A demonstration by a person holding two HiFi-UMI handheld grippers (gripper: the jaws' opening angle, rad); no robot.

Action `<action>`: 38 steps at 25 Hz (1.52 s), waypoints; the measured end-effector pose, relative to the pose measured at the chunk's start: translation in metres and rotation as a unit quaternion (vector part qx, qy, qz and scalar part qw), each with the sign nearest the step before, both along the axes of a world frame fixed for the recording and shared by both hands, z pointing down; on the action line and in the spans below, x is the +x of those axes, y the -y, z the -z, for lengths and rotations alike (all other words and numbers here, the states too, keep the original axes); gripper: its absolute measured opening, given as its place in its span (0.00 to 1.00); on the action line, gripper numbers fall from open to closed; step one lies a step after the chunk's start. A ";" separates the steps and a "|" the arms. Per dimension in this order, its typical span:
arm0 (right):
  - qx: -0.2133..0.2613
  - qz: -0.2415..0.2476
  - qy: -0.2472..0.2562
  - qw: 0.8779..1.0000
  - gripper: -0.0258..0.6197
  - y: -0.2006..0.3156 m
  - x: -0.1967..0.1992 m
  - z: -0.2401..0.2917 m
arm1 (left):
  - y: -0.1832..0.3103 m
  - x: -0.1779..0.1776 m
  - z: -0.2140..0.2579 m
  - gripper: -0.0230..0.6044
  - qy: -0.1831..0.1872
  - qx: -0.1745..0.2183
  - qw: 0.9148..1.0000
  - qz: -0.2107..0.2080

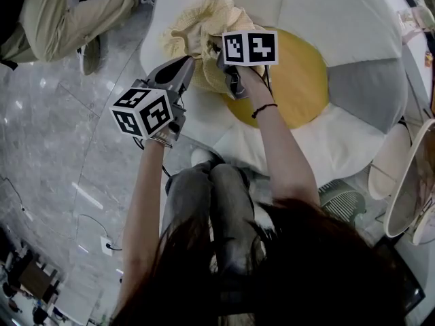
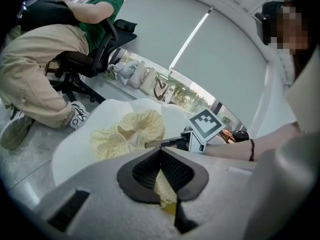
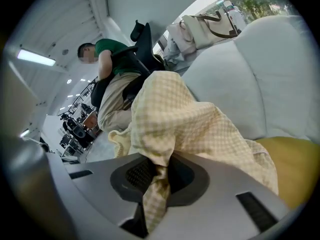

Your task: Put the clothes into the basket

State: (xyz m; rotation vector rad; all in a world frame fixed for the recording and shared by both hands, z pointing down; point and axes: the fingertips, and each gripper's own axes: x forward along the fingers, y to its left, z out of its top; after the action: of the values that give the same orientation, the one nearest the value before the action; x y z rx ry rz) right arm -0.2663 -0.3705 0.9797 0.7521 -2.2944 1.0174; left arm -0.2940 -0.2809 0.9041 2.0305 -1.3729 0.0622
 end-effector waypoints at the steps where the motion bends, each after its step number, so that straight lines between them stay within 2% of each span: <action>1: 0.000 -0.001 0.006 1.000 0.12 -0.002 0.001 0.007 | -0.002 0.001 0.005 0.05 -0.001 -0.001 1.000 0.000; 18: 0.004 -0.012 0.038 0.999 0.12 -0.025 0.020 0.155 | -0.014 0.011 0.134 0.05 -0.013 -0.012 1.000 0.008; 29: 0.015 -0.012 0.036 0.999 0.12 -0.044 0.030 0.244 | -0.025 0.016 0.221 0.05 -0.014 0.002 1.000 0.008; 38: 0.026 -0.008 0.039 0.999 0.12 -0.057 0.034 0.304 | -0.037 0.014 0.273 0.05 -0.019 0.010 1.000 0.021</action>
State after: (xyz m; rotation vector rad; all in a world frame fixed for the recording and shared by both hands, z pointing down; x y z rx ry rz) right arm -0.2322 -0.3139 0.6753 0.7646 -2.3925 1.0151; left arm -0.2797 -0.2443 0.6307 2.0094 -1.3966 -0.0086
